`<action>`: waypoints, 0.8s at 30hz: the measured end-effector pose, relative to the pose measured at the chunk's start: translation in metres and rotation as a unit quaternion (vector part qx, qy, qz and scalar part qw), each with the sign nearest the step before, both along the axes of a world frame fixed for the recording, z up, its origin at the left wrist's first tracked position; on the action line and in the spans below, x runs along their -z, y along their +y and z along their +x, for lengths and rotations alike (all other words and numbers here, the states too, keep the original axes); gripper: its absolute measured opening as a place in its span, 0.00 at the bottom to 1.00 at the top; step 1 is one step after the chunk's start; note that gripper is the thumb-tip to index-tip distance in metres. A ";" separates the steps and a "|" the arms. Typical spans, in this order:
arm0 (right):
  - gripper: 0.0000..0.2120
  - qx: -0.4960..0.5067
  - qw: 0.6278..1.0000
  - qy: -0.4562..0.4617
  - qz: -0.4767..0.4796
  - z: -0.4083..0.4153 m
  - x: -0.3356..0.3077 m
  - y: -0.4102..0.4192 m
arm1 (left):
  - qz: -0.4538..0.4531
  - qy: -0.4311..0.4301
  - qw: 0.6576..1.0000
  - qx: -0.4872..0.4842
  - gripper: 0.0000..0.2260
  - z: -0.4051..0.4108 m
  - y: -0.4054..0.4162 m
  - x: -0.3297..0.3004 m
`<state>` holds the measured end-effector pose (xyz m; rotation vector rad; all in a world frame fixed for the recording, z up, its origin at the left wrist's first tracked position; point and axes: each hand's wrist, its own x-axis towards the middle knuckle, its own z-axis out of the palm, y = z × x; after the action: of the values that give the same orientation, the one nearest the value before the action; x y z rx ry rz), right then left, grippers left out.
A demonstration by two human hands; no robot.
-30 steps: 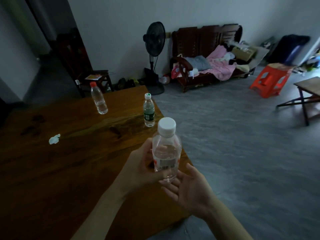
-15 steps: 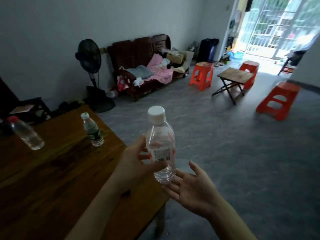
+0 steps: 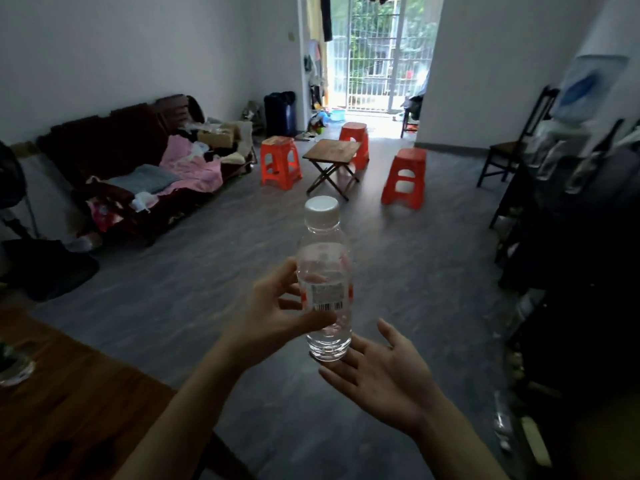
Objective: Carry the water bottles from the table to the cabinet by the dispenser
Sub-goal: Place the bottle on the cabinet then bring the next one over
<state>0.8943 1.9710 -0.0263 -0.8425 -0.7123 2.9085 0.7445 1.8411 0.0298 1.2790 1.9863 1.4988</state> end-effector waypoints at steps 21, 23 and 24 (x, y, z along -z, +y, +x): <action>0.37 0.227 0.973 0.034 0.006 0.121 -0.013 0.102 | 0.022 -0.017 0.961 0.276 0.27 0.076 0.198 -0.007; 0.37 0.238 0.970 0.041 0.011 0.113 -0.019 0.106 | 0.028 -0.020 0.958 0.284 0.28 0.066 0.206 -0.011; 0.36 0.244 0.969 0.045 0.012 0.109 -0.021 0.108 | 0.030 -0.018 0.957 0.287 0.28 0.062 0.209 -0.013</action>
<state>1.0028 2.0789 -0.0055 -0.7494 -0.4524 2.4724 0.8061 2.0504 0.0432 1.6536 1.3736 1.2789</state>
